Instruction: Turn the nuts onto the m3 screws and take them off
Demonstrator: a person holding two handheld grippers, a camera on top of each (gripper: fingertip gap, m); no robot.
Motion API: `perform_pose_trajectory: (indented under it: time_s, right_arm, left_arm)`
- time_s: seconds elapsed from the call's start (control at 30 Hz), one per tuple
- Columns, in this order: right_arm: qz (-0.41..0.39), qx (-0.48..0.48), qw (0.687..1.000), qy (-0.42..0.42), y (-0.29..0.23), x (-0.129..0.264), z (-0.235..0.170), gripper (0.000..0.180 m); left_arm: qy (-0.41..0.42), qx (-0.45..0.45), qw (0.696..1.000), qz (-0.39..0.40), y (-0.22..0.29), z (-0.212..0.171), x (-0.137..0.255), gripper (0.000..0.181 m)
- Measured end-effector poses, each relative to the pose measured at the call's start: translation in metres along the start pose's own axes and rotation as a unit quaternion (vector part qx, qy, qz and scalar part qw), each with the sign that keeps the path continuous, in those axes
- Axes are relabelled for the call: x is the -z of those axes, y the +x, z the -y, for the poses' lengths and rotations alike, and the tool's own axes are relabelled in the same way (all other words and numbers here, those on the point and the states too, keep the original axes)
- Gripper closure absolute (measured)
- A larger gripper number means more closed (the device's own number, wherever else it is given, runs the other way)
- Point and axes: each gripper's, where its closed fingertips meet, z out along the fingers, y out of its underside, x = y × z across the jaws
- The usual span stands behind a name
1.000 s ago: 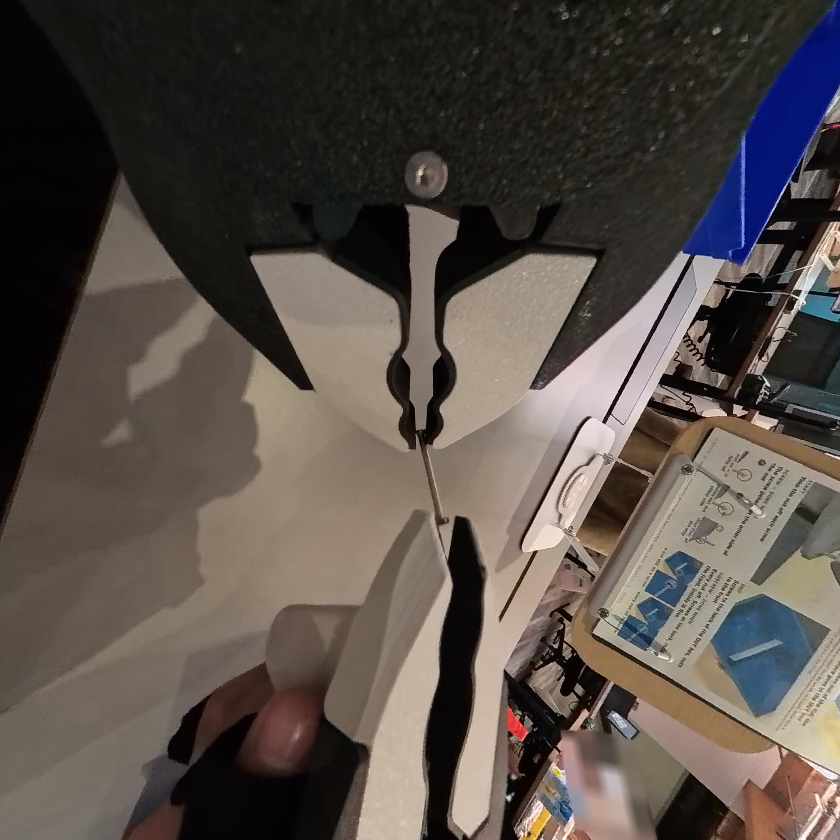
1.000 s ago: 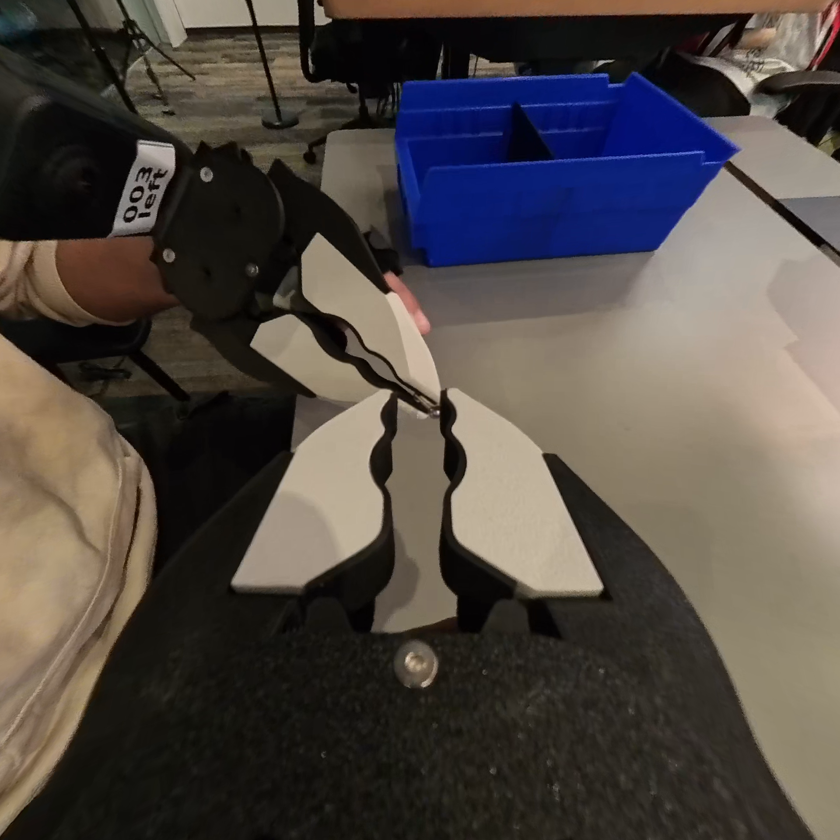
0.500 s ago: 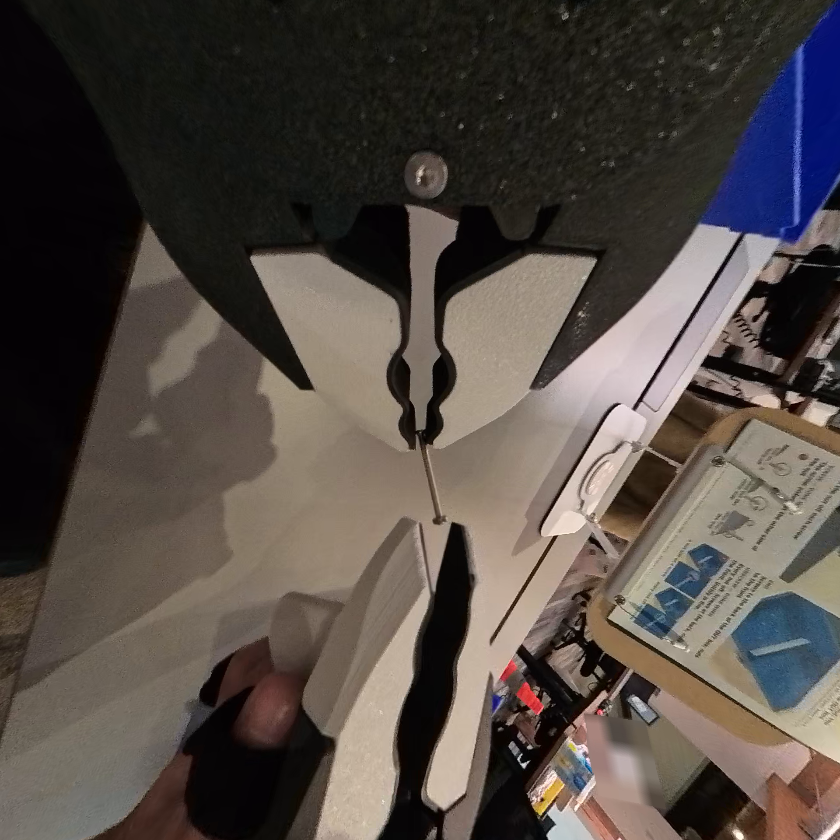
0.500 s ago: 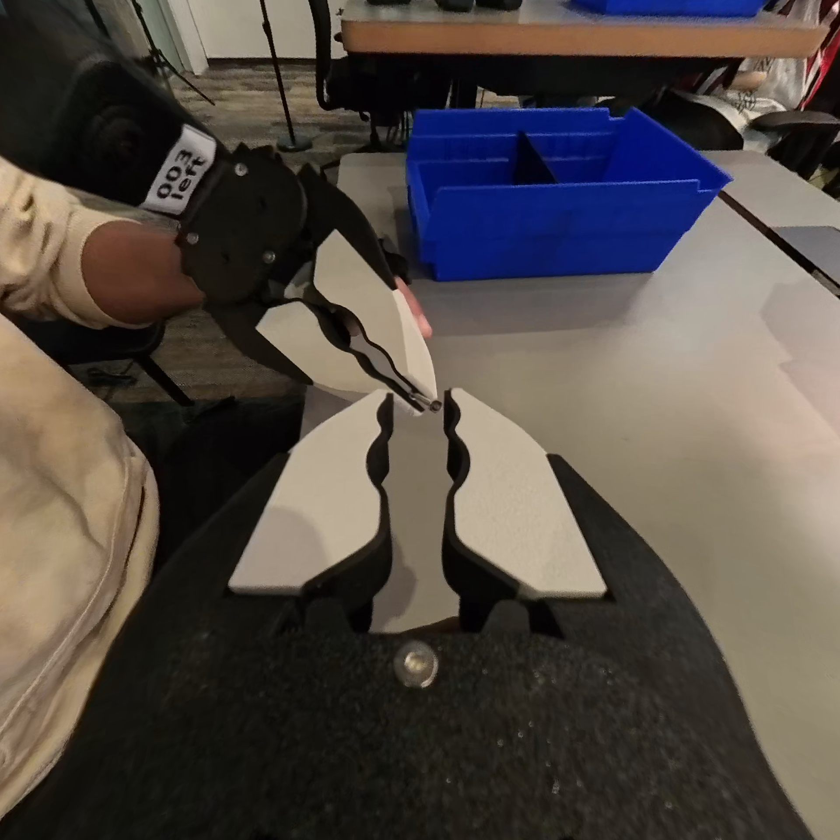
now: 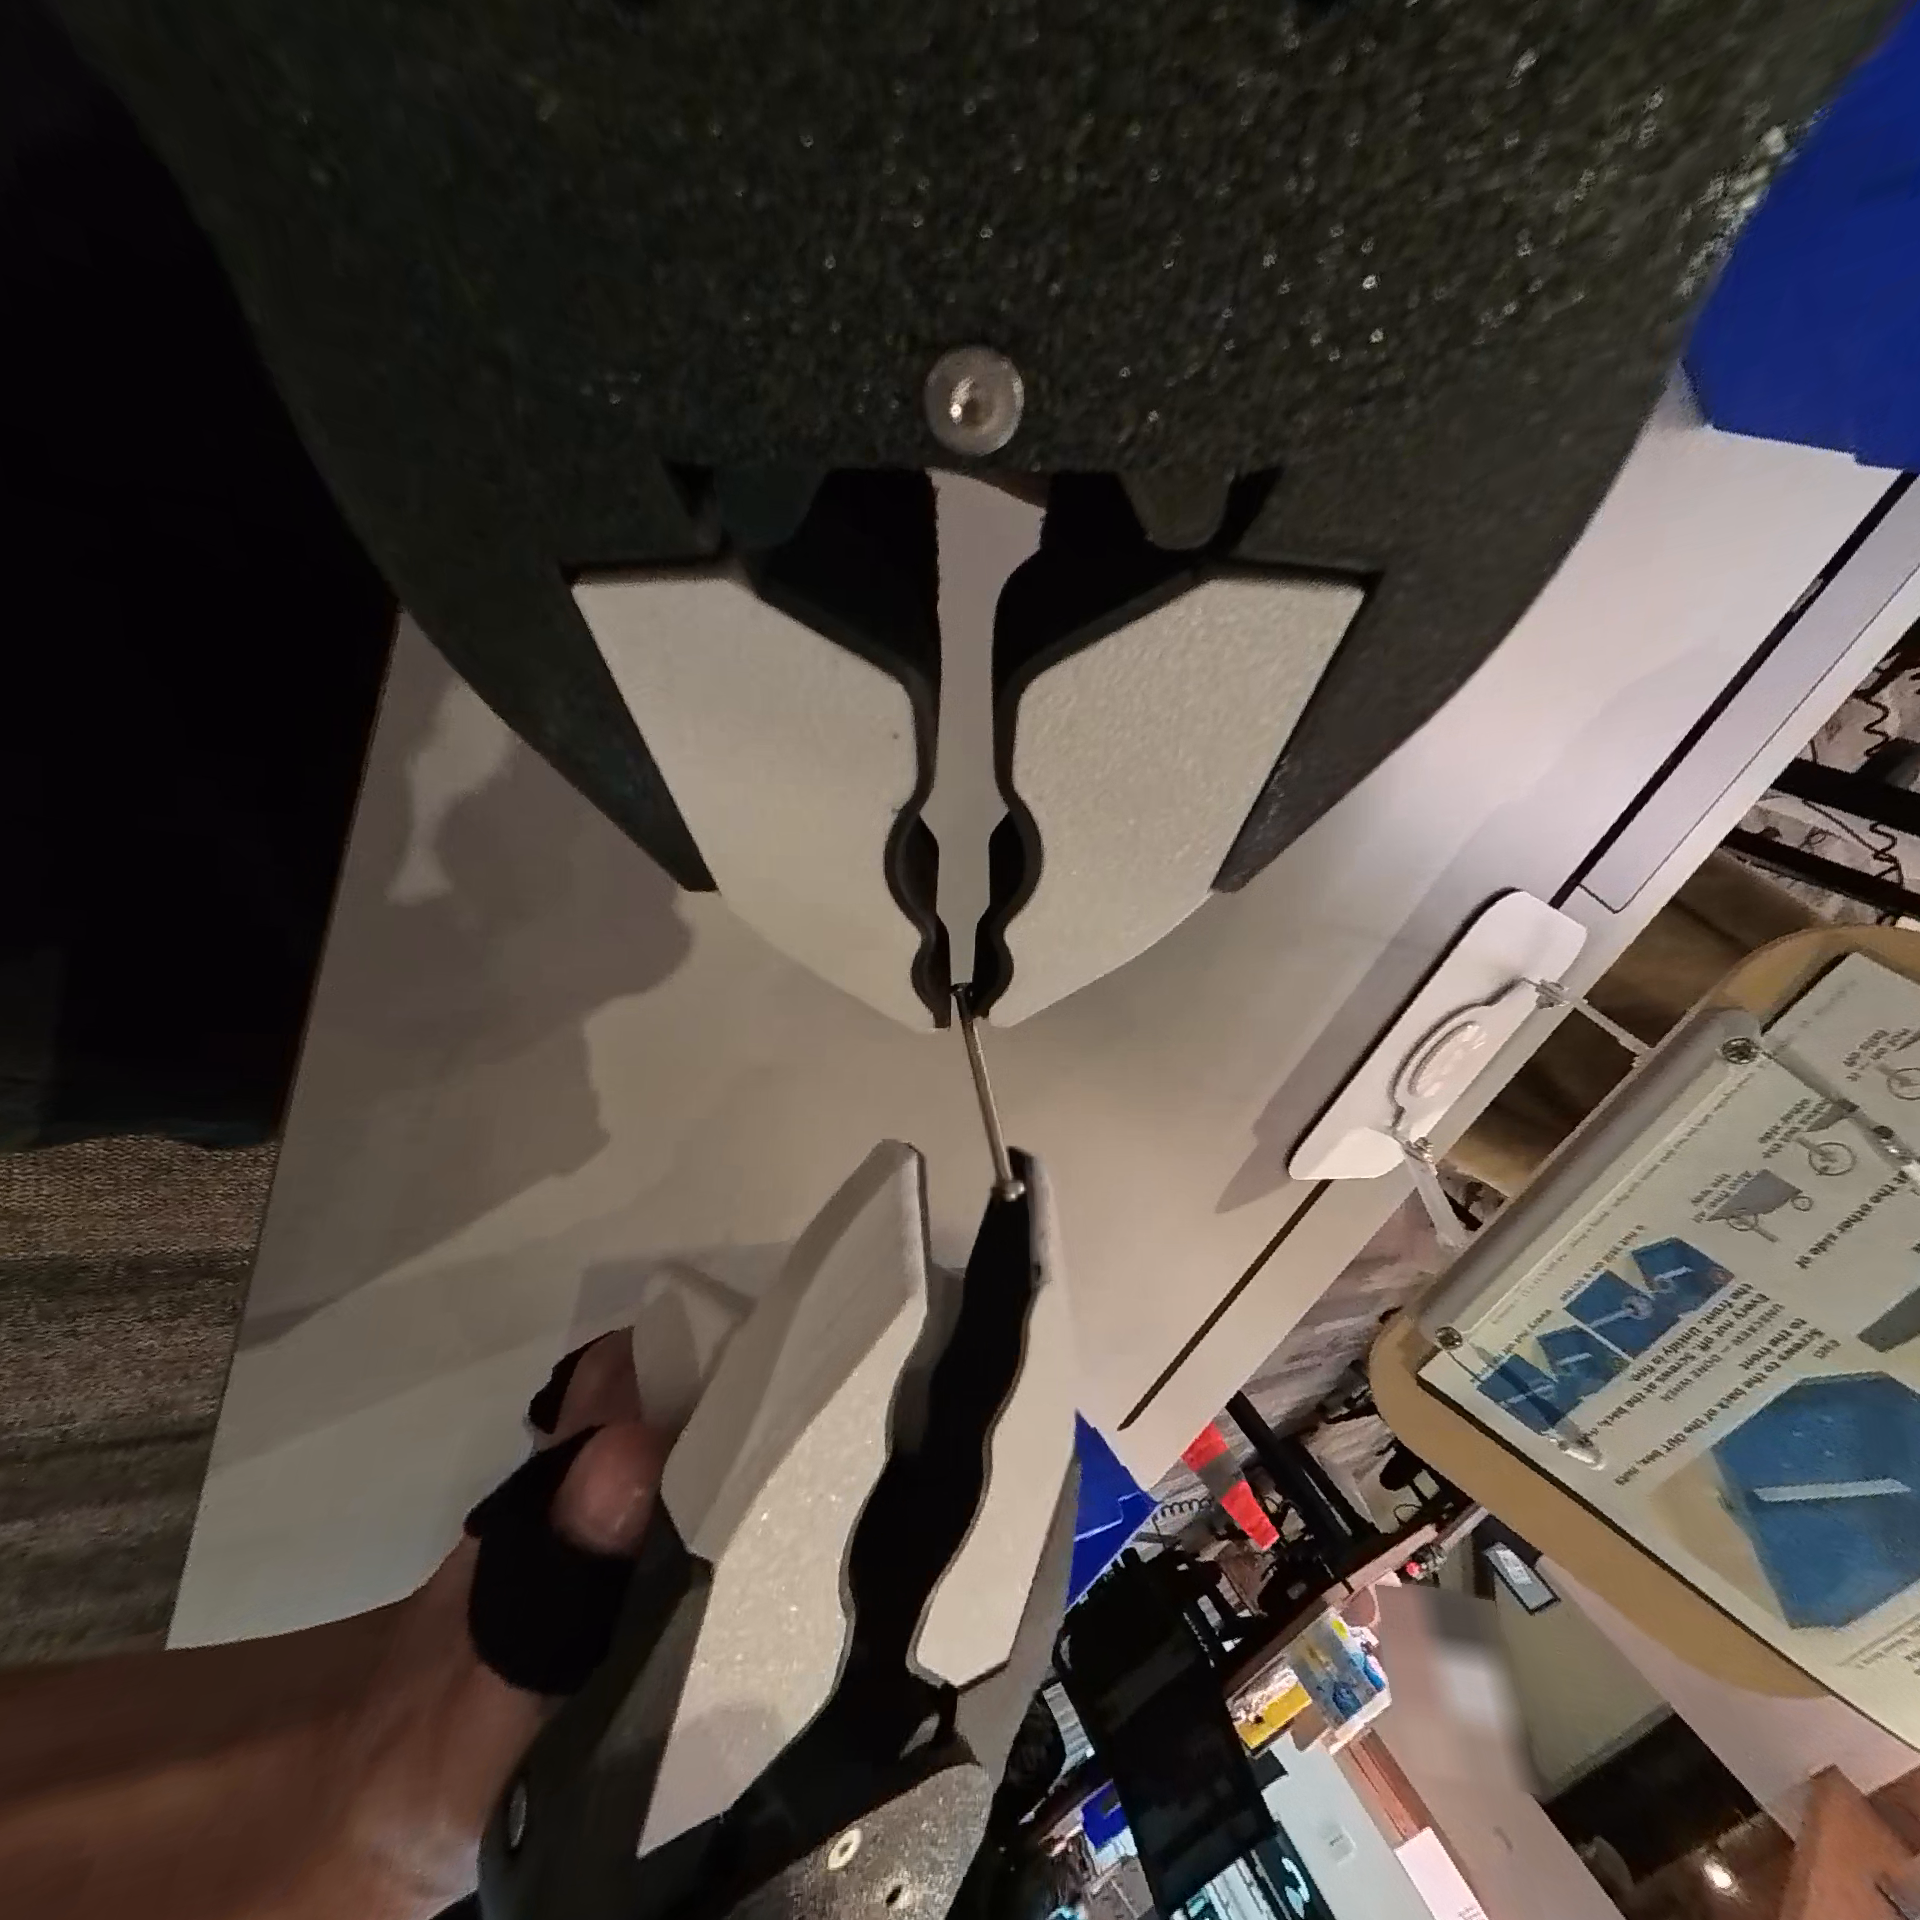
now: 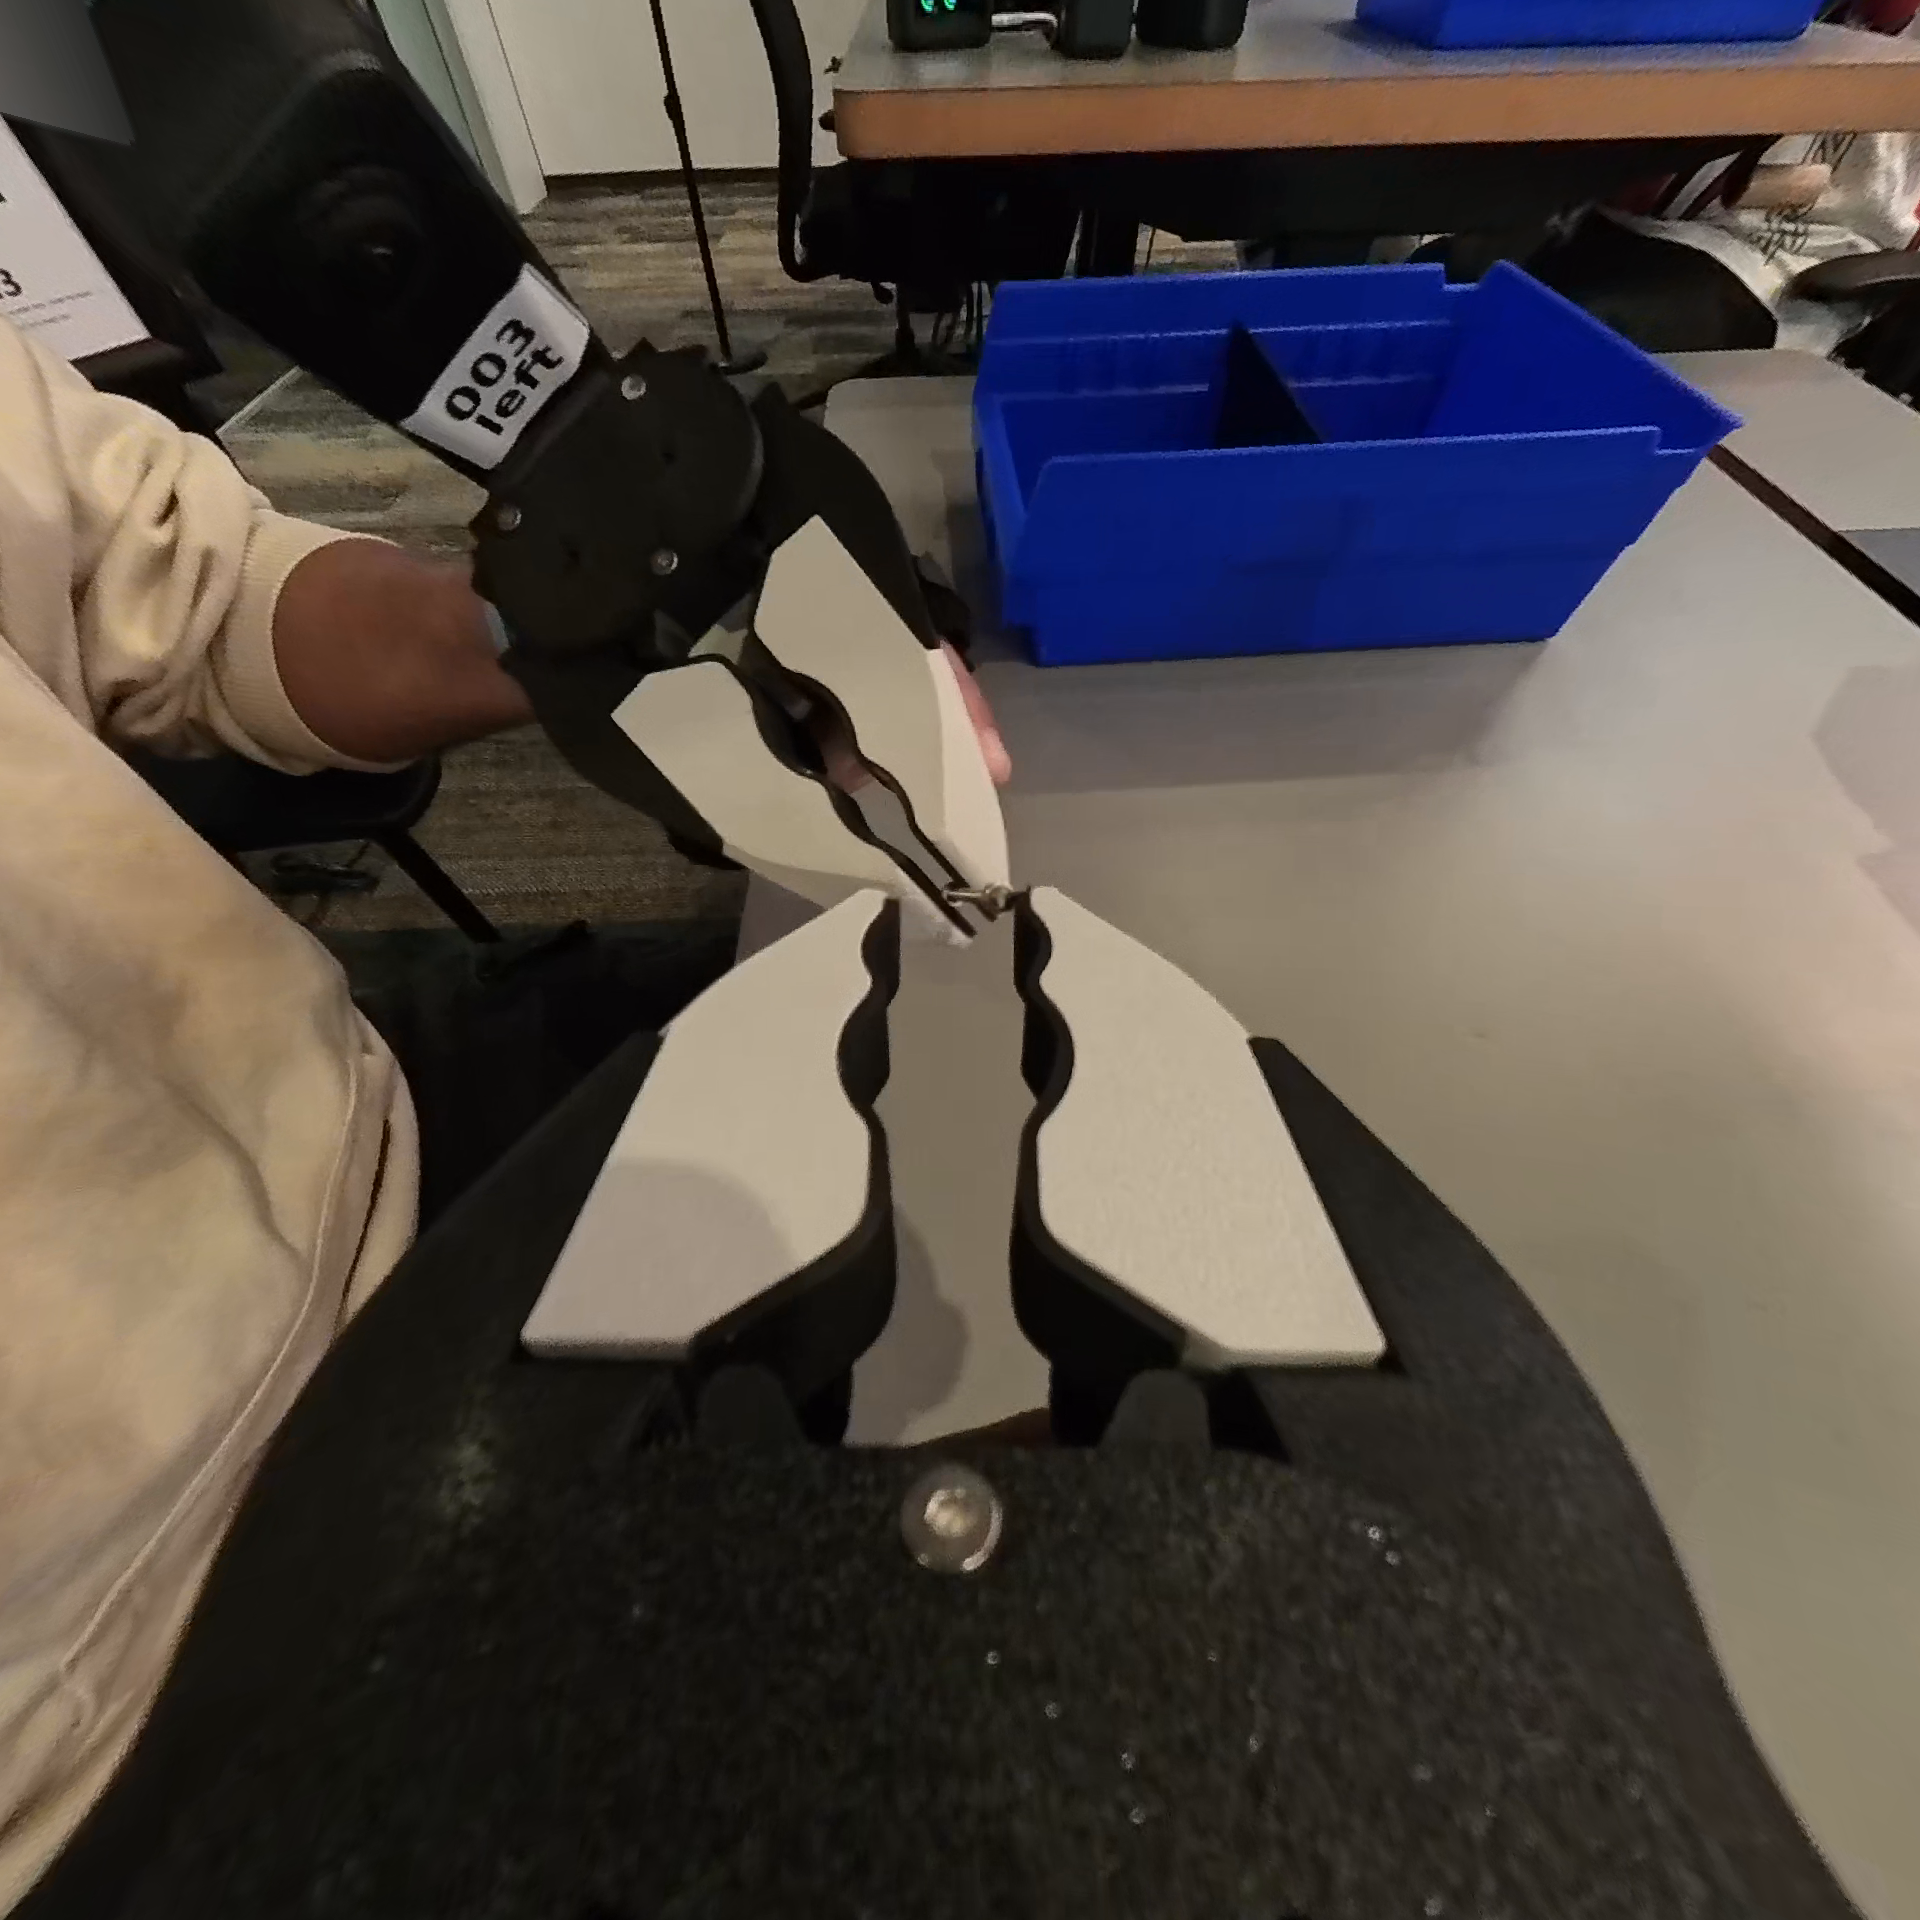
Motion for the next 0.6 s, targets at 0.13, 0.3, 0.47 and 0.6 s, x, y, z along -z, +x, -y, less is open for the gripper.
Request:
perform_pose_trajectory:
  time_s: [0.13, 0.3, 0.47, 0.6]
  right_arm:
    - [-0.009, -0.007, 1.0, 0.009, 0.004, 0.007, -0.001, 0.16]
    - [-0.012, -0.066, 0.993, 0.096, 0.007, 0.005, 0.018, 0.145]
    - [0.046, -0.148, 0.957, 0.247, -0.01, 0.003, 0.048, 0.134]
    - [0.054, -0.159, 0.948, 0.272, -0.011, 0.0, 0.052, 0.133]
  left_arm:
    - [-0.001, 0.008, 1.0, 0.004, -0.005, -0.003, 0.001, 0.177]
    - [0.057, 0.104, 0.992, -0.041, -0.001, 0.01, 0.005, 0.177]
    - [0.133, 0.209, 0.964, -0.097, -0.003, 0.026, 0.014, 0.177]
    - [0.143, 0.228, 0.957, -0.103, -0.008, 0.025, 0.016, 0.177]
